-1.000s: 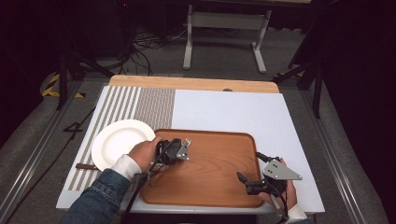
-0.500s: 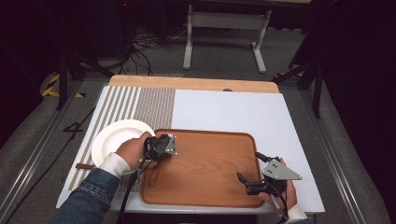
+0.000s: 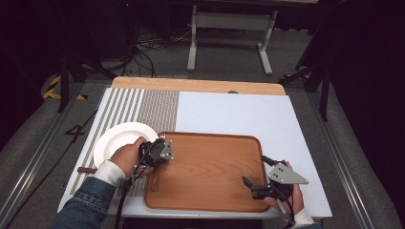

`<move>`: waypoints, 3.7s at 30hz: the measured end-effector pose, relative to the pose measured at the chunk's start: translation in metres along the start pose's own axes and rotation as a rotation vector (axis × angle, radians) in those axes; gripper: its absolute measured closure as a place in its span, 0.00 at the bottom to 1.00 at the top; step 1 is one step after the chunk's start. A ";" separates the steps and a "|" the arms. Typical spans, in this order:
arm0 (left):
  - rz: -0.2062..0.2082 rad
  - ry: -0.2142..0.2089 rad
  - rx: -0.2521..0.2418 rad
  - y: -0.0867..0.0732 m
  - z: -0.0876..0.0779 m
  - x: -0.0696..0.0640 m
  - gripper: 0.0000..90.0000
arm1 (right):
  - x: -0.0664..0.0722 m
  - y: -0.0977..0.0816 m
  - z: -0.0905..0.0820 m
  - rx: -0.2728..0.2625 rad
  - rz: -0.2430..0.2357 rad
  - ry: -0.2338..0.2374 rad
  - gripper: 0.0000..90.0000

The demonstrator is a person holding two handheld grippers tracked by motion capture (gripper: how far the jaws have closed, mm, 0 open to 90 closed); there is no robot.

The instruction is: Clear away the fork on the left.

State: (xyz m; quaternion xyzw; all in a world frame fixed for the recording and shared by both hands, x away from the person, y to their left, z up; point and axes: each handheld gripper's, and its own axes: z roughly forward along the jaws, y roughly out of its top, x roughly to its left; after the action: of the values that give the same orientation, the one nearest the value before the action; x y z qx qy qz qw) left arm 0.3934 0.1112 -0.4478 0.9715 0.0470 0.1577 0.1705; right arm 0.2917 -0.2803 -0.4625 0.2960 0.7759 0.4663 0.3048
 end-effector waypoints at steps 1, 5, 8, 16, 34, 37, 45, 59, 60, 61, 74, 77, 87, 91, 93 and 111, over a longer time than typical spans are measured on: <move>0.000 0.000 0.000 0.000 0.000 0.000 1.00 | 0.000 0.000 0.000 0.000 -0.002 0.000 0.06; -0.011 0.000 -0.023 -0.003 -0.003 -0.003 1.00 | 0.001 0.000 0.000 0.001 -0.008 0.000 0.06; -0.027 -0.006 -0.057 -0.004 -0.002 -0.005 1.00 | 0.001 0.000 0.000 0.001 -0.012 -0.002 0.06; -0.018 0.011 -0.135 0.003 -0.007 -0.012 1.00 | 0.001 0.000 0.000 0.001 -0.011 -0.001 0.06; -0.029 0.132 -0.443 0.016 -0.027 -0.019 0.93 | 0.006 0.004 -0.002 -0.010 -0.054 0.000 0.06; -0.041 0.138 -0.472 0.015 -0.030 -0.019 0.89 | 0.007 0.005 -0.002 -0.010 -0.059 0.002 0.06; -0.051 0.168 -0.538 0.012 -0.037 -0.024 0.70 | 0.009 0.006 -0.003 -0.010 -0.077 0.002 0.06; -0.143 0.194 -0.613 0.012 -0.030 -0.019 0.22 | 0.009 0.006 -0.002 -0.010 -0.080 -0.004 0.06; -0.143 0.194 -0.613 0.012 -0.030 -0.019 0.21 | 0.009 0.006 -0.002 -0.010 -0.080 -0.004 0.06; -0.149 0.189 -0.631 0.010 -0.031 -0.018 0.21 | 0.009 0.006 -0.002 -0.011 -0.080 -0.004 0.06; -0.170 0.273 -0.697 -0.007 -0.048 -0.022 0.11 | 0.010 0.006 -0.004 -0.029 -0.089 -0.005 0.06; -0.182 0.292 -0.708 -0.017 -0.052 -0.024 0.11 | 0.010 0.006 -0.005 -0.036 -0.086 -0.009 0.06; -0.236 0.346 -0.702 -0.059 -0.060 -0.036 0.11 | 0.008 0.006 -0.005 -0.042 -0.087 -0.022 0.06; -0.276 0.356 -0.716 -0.072 -0.061 -0.041 0.10 | 0.008 0.006 -0.005 -0.040 -0.088 -0.021 0.06; -0.296 0.344 -0.702 -0.080 -0.059 -0.045 0.09 | 0.008 0.005 -0.006 -0.041 -0.089 -0.022 0.06; -0.445 0.350 -0.725 -0.119 -0.056 -0.071 0.06 | 0.010 0.004 -0.007 -0.039 -0.102 -0.017 0.06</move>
State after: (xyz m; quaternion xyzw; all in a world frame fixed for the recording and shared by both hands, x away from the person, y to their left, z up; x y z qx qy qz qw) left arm 0.3035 0.2303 -0.4593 0.7742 0.2244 0.2850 0.5187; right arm 0.2809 -0.2746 -0.4582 0.2542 0.7781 0.4627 0.3404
